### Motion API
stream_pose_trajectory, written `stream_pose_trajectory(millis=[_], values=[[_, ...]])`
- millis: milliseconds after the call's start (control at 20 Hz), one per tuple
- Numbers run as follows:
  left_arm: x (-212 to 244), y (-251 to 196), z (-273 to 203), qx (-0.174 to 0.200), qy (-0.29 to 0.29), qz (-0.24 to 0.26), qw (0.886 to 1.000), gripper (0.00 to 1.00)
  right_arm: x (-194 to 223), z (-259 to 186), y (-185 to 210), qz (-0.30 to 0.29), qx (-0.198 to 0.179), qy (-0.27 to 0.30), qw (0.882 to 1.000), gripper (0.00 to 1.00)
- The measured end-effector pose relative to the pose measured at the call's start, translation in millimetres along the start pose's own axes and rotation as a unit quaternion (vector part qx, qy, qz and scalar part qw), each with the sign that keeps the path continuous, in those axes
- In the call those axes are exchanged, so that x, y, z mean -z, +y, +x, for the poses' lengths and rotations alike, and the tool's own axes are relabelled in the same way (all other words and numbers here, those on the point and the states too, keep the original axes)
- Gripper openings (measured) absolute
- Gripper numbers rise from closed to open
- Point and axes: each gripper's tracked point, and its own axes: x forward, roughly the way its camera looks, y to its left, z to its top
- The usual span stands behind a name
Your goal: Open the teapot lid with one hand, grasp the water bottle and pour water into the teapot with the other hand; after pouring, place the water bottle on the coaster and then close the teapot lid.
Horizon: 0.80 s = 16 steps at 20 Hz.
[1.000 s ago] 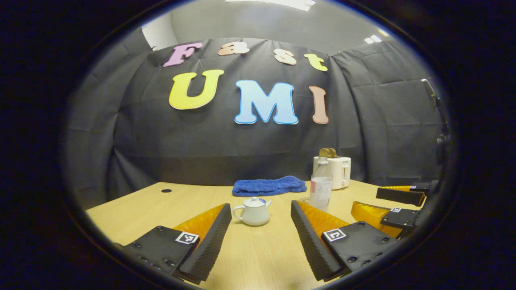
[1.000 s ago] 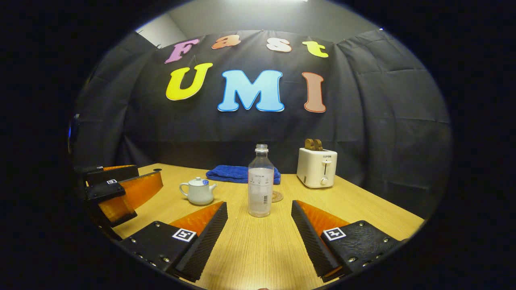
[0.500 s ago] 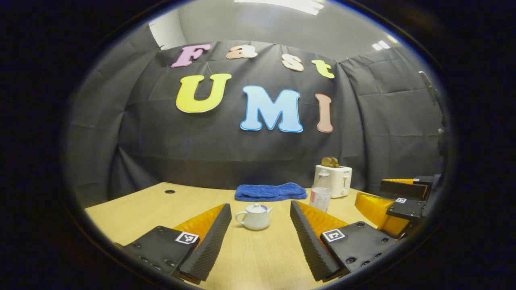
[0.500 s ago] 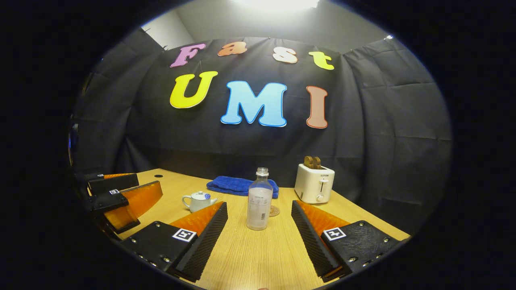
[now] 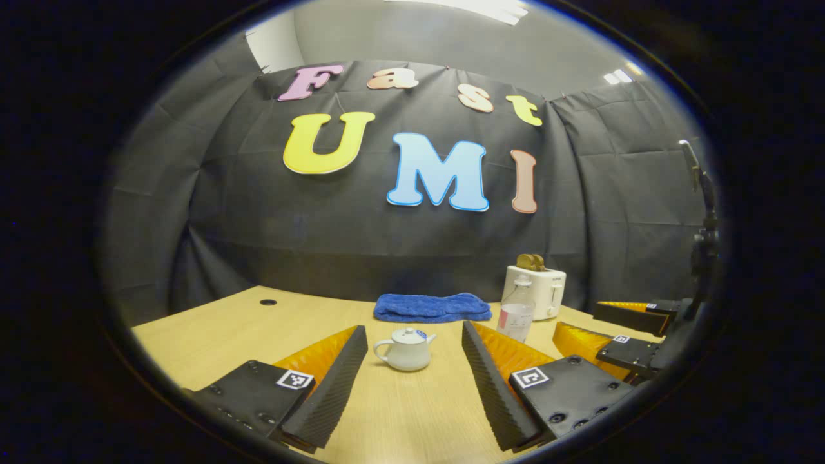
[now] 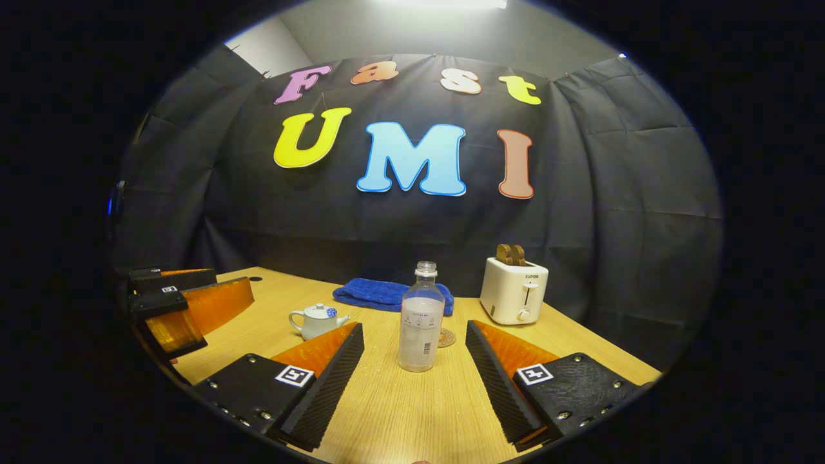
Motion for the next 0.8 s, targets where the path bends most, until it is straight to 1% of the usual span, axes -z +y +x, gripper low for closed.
stream_pose_trajectory(millis=[200,350,550,800], values=[[6,4,11,-0.006,0.013,0.008,1.000,0.96,8,14,-1,0.007,-0.001,0.008,1.000,0.99],[7,0,14,-0.007,0.018,0.015,1.000,0.96,10,23,-2,0.006,0.001,0.007,1.000,0.99],[5,-6,18,-0.006,0.016,0.016,1.000,0.96,18,30,-3,0.015,-0.007,0.022,1.000,0.99],[7,-10,23,-0.002,0.021,0.014,1.000,0.96,14,32,-8,0.016,-0.002,0.013,1.000,0.99]])
